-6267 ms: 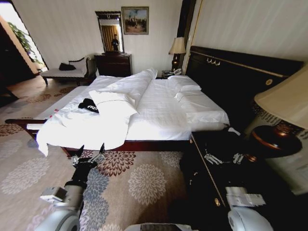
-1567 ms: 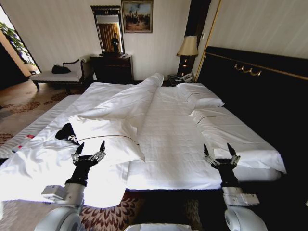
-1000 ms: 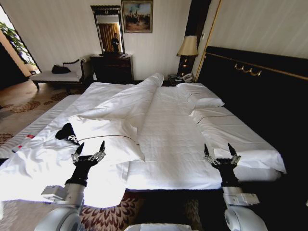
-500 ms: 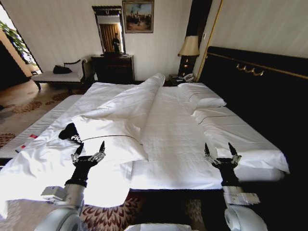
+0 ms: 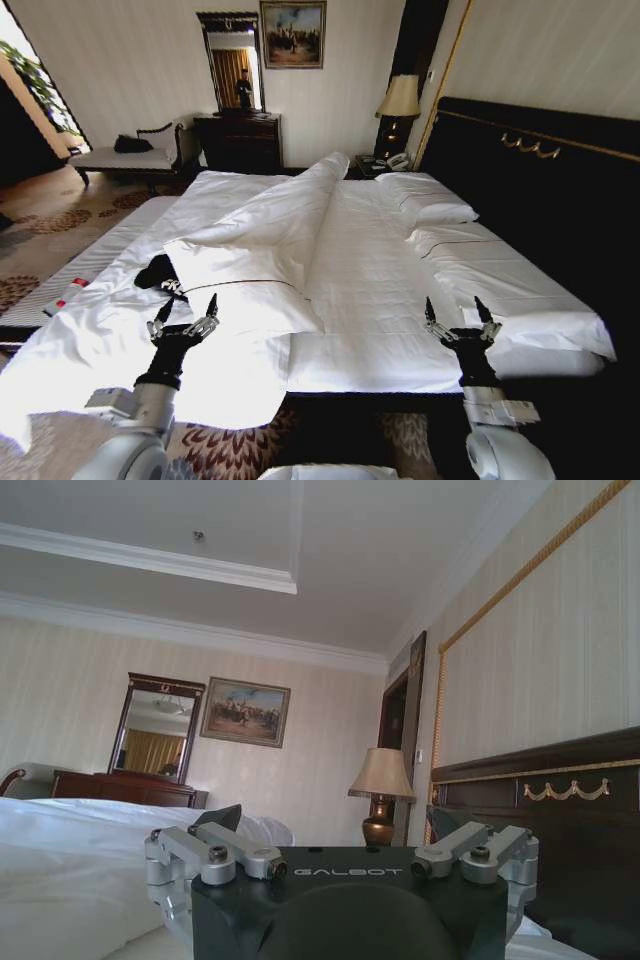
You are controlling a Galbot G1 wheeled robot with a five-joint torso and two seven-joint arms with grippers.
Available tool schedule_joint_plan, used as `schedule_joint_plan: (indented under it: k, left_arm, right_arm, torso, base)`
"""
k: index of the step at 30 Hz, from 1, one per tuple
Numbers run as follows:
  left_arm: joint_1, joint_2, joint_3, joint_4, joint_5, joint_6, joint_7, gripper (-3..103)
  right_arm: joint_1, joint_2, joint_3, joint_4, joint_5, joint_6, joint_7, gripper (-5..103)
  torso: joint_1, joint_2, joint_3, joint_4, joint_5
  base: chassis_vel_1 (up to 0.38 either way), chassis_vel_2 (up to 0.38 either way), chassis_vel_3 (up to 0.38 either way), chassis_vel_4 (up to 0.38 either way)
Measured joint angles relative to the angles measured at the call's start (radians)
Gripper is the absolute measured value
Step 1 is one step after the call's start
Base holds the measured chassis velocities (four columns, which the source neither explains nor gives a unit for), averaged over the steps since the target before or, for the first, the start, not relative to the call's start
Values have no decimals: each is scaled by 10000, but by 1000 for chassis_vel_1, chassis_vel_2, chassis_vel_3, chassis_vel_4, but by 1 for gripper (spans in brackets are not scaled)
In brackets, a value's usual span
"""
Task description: Fold the clothes on the bed.
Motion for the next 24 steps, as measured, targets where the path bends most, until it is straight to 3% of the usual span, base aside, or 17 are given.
schedule_joint_plan:
  k: [24]
  left_arm:
    - [97,78,-36,-3,14,-15,1,100]
  right_arm:
    - [-6,-34,10,33,-9,-4,171,100]
  torso:
    - [0,1,0,0,0]
  base:
    - [30,28,-27,-23]
